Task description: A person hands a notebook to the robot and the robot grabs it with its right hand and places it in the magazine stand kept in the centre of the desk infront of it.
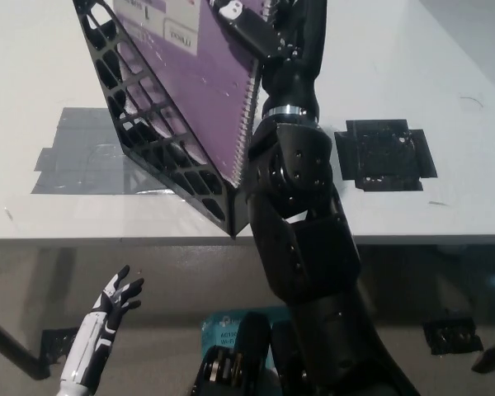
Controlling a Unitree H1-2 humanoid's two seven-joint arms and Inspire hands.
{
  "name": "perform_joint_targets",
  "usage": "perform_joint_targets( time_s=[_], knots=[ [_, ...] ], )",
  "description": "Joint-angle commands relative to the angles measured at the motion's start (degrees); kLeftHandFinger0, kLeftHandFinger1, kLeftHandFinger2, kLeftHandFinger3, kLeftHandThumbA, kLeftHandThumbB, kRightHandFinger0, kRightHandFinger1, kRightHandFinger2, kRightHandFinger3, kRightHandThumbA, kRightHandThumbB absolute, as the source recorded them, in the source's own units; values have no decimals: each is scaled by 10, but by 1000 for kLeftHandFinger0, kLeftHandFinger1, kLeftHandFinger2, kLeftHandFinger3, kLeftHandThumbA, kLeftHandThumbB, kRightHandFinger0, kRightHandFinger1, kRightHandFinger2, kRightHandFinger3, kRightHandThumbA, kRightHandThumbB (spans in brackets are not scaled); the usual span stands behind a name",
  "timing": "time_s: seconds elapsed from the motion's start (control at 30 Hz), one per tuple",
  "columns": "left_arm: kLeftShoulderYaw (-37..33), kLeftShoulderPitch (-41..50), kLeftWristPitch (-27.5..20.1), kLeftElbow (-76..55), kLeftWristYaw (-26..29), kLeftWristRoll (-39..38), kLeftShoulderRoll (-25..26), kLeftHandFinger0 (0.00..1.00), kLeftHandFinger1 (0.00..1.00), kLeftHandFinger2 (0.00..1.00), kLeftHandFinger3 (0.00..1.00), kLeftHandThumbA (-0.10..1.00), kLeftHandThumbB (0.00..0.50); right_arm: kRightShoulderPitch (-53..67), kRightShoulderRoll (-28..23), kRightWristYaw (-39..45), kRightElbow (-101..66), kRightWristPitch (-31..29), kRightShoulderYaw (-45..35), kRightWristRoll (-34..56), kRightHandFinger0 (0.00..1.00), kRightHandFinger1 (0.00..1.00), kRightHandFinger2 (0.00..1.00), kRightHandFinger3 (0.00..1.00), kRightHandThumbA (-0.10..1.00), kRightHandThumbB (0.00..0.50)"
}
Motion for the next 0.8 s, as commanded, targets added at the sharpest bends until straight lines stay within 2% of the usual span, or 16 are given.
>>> perform_joint_targets(
  time_s=[0.0, 0.03, 0.07, 0.1, 0.13, 0.17, 0.3, 0.57, 0.77],
  knots=[
    [-2, -10, -21, -10, -4, 2, 8, 884, 904, 880, 996, 1000, 500, -42, -2, 36, 24, -110, 27, -36, 228, 262, 298, 341, 940, 67],
    [-2, -12, -21, -9, -3, 2, 8, 886, 903, 877, 992, 1000, 500, -38, -19, 83, 39, -128, 40, -25, 551, 607, 728, 728, 1000, 129],
    [-2, -13, -21, -9, -3, 3, 7, 886, 903, 877, 992, 1000, 500, -37, -26, 105, 45, -138, 47, -19, 551, 607, 728, 728, 1000, 129],
    [-2, -14, -21, -9, -3, 6, 7, 885, 902, 876, 990, 1000, 500, -36, -36, 137, 51, -143, 57, -9, 814, 863, 1000, 1000, 1000, 175],
    [-2, -15, -21, -10, -3, 7, 8, 876, 900, 875, 987, 1000, 500, -36, -39, 153, 54, -141, 60, 0, 1000, 1000, 1000, 1000, 1000, 224],
    [-3, -16, -21, -11, -3, 8, 9, 861, 893, 870, 978, 1000, 500, -36, -49, 191, 58, -126, 69, 16, 1000, 1000, 1000, 1000, 1000, 305],
    [-3, -18, -21, -15, -3, 14, 11, 857, 888, 861, 970, 1000, 500, -35, -59, 214, 67, -128, 81, 20, 1000, 1000, 1000, 1000, 1000, 386],
    [-4, -23, -21, -14, -3, 17, 13, 823, 869, 837, 949, 1000, 500, -32, -60, 225, 69, -131, 71, 40, 1000, 1000, 1000, 1000, 1000, 405],
    [-5, -25, -14, -17, -5, 19, 14, 862, 866, 825, 947, 1000, 500, -34, -59, 220, 59, -131, 65, 28, 1000, 1000, 1000, 1000, 1000, 411]
  ],
)
